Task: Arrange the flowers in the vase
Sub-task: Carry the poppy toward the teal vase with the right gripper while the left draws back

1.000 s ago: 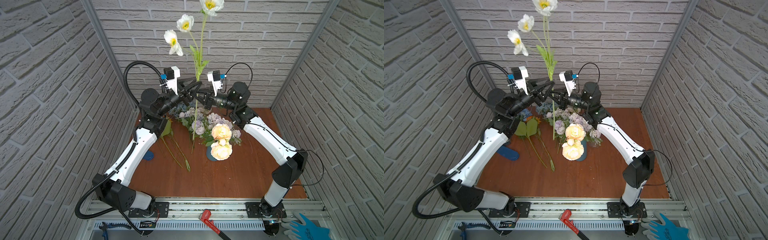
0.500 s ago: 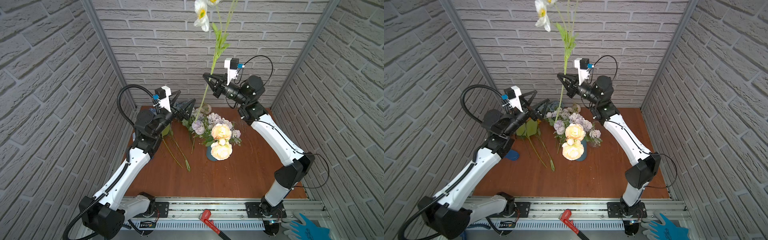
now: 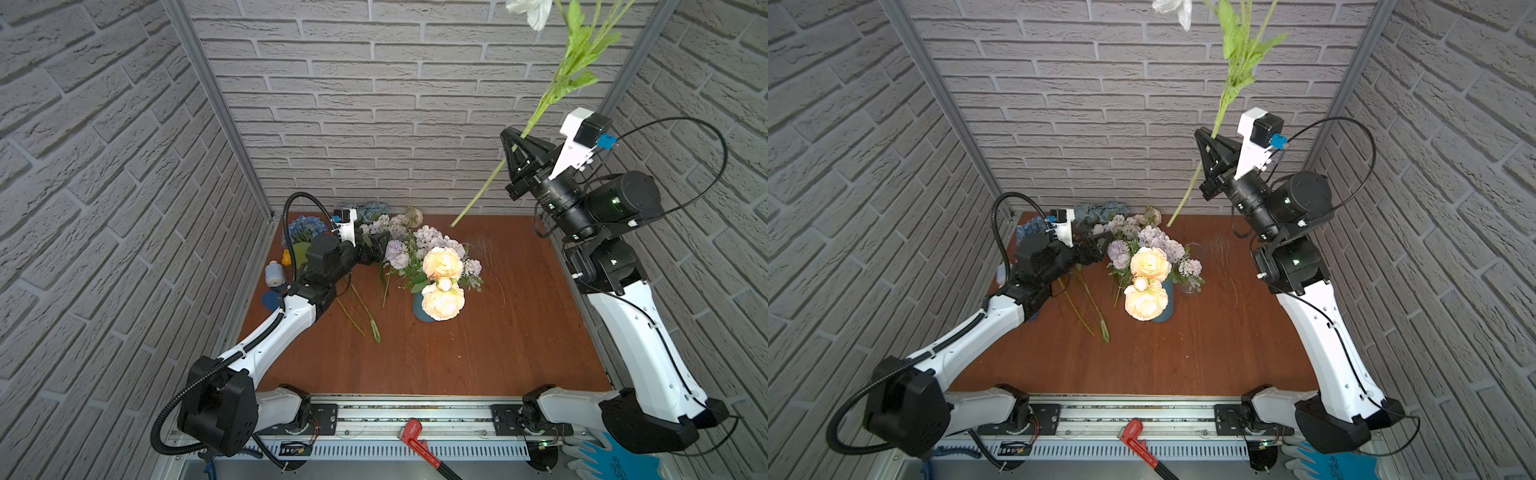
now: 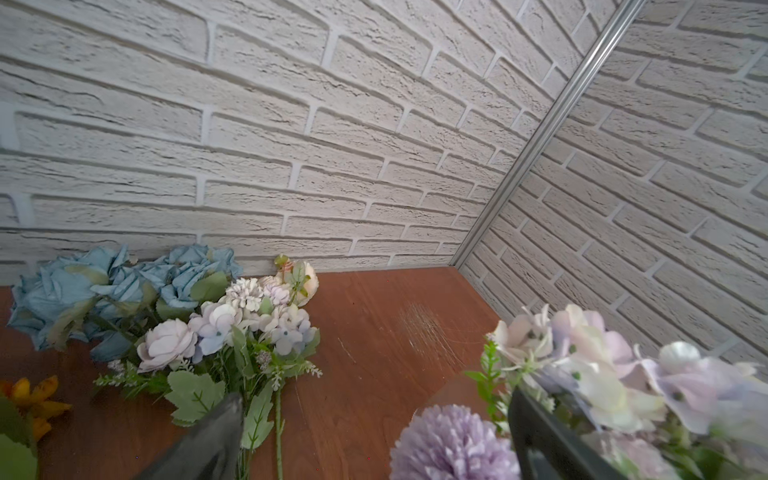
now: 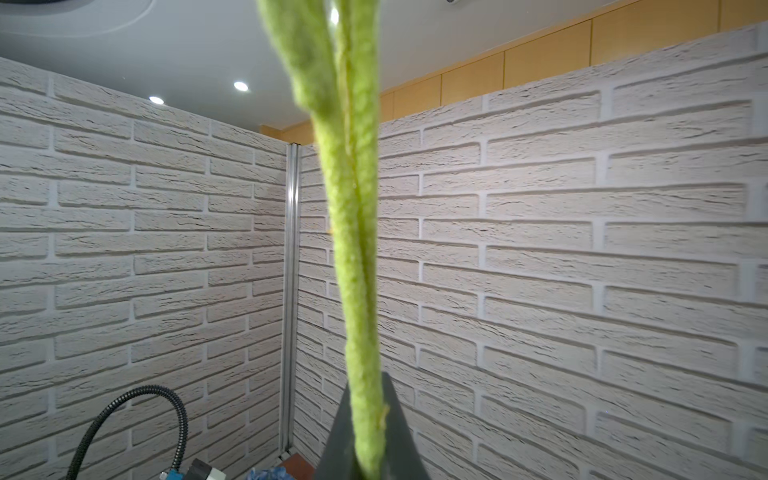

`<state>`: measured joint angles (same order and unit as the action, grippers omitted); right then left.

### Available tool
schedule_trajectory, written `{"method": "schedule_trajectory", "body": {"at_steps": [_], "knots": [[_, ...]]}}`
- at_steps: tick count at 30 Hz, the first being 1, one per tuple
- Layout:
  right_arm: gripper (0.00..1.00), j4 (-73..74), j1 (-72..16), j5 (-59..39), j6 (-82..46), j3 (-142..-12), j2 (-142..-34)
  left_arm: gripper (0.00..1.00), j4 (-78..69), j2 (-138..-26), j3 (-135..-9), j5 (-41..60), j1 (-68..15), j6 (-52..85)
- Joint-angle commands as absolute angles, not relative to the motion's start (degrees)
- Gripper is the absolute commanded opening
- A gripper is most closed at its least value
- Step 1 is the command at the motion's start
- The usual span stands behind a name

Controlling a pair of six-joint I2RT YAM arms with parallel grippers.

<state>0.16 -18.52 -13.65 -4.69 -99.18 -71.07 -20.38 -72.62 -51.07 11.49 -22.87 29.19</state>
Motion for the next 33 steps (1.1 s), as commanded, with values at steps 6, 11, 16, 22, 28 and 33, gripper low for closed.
{"method": "schedule_trajectory", "body": {"at_steps": [6,11,16,22,28,33], "knots": [[0.06,-13.0,-18.4,-3.5,-0.7,-85.6,-57.8,0.98,-23.8,-76.0,-51.9,7.8,-22.5,31.1],[0.06,-20.4,-18.4,-4.3,-2.2,-82.3,-52.8,0.98,-24.3,-78.2,-52.6,8.6,-22.6,32.2],[0.06,-12.5,-18.6,-14.3,-7.3,-73.7,-51.1,0.98,-26.0,-79.1,-52.3,8.1,-23.0,33.8],[0.06,2.4,-19.2,-17.3,-8.8,-64.0,-50.5,0.98,-25.4,-79.3,-52.5,7.8,-23.8,33.9],[0.06,12.6,-19.7,-20.1,-11.2,-61.1,-52.9,0.98,-24.8,-78.5,-51.9,7.4,-24.2,34.1],[0.06,17.5,-20.0,-20.6,-11.1,-62.1,-53.7,0.98,-25.0,-77.9,-51.4,7.6,-24.2,34.4]]}}
